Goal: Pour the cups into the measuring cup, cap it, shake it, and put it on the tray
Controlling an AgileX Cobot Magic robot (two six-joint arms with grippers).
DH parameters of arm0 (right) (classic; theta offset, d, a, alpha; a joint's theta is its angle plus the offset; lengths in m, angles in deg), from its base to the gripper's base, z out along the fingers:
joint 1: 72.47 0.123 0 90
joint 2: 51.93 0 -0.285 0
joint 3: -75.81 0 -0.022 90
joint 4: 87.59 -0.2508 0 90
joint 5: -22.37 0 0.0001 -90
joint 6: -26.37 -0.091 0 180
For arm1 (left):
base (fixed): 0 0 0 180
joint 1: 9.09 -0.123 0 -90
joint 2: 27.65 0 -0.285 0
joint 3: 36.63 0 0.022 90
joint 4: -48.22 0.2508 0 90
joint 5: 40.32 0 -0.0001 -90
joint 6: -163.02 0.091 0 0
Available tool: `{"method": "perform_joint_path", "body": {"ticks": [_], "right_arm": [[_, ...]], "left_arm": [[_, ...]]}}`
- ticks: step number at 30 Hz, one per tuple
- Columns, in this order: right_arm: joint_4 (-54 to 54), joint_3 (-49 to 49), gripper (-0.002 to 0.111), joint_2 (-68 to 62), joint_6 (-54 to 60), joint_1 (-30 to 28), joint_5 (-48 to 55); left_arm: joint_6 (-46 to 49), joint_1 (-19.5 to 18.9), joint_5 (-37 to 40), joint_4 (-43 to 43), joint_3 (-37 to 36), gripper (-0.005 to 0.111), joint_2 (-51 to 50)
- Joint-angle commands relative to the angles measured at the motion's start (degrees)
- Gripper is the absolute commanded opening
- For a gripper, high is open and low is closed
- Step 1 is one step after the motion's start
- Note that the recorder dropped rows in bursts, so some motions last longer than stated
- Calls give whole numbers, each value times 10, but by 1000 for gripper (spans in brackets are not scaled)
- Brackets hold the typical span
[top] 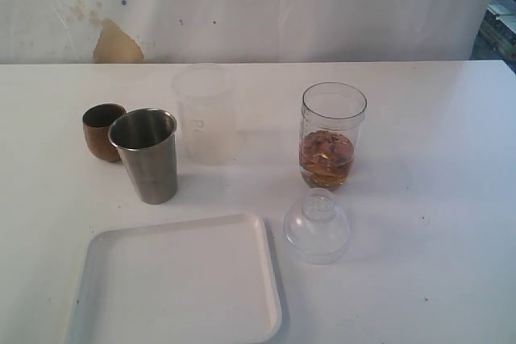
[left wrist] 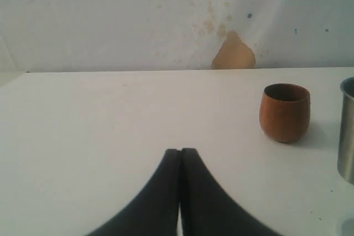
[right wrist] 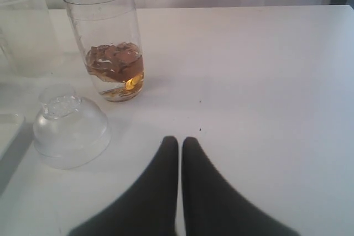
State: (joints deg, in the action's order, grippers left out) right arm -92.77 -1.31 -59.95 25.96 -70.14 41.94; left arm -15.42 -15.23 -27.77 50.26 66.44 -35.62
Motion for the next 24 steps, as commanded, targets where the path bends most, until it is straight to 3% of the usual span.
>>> {"method": "perform_joint_path", "body": {"ticks": [1,24], "right_arm": [[3,-1,2,2,4,-1,-3],[3,-1,2,2,4,-1,-3]], "left_arm": [[0,0,-3,5,-3,0,2],[0,0,19,5,-3,0,2]]}}
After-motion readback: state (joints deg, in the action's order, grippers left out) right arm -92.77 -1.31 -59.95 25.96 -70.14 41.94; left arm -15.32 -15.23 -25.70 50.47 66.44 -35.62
